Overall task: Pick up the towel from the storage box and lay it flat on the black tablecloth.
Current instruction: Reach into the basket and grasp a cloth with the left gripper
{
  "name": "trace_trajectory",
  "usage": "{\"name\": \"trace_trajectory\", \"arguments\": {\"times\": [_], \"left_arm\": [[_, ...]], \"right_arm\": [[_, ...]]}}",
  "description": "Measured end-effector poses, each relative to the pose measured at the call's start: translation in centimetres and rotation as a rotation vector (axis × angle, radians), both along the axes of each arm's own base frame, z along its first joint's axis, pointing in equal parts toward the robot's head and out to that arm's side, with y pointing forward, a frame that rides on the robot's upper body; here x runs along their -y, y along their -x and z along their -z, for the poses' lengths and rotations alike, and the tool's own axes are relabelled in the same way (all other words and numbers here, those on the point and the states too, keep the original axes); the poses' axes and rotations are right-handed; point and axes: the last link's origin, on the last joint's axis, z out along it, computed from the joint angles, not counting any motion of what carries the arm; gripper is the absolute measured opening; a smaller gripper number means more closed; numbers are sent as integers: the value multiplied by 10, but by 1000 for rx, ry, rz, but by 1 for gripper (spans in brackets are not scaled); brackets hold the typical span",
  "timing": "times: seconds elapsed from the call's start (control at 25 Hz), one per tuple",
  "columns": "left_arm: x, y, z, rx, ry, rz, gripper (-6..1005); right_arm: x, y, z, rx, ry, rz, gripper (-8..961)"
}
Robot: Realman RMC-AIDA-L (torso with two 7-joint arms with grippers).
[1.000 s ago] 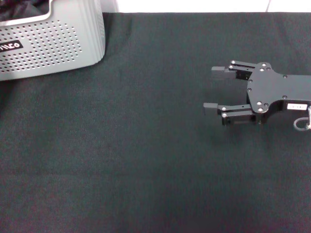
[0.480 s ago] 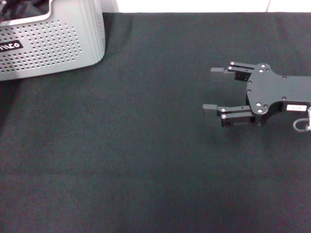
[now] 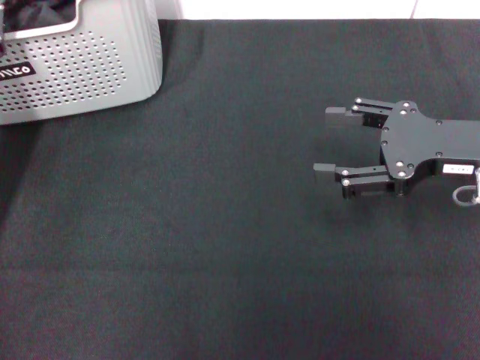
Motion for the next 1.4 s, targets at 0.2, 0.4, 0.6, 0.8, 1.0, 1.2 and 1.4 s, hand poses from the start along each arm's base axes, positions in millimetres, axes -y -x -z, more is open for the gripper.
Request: {"name": "trace_trajectory", "arguments": {"times": [0.2,0.4,0.6,0.8,1.0,1.2,1.4], "left_arm": [[0,0,6,-45,-2,-7,412],[-1,1,5,-41,-36,-20,239],[-1,1,4,-56,-63,-28,227],[3,-3,0,-31,-108,6,179],[10,-8,-4,-5,-168,59,121],[20,-15,-3,47,-184,135,75],[39,-30,-7,192,-117,324,54]], "right_arm": [[1,0,0,-2,8,-3,851],[2,0,0,-4,15,-6,850],[5,0,1,-8,29,-13,849],[6,1,1,-14,34,-16,848],[7,0,1,-15,36,-15,847],[8,-2,1,-18,35,-6,846],[10,-4,0,-25,34,1,844]]}}
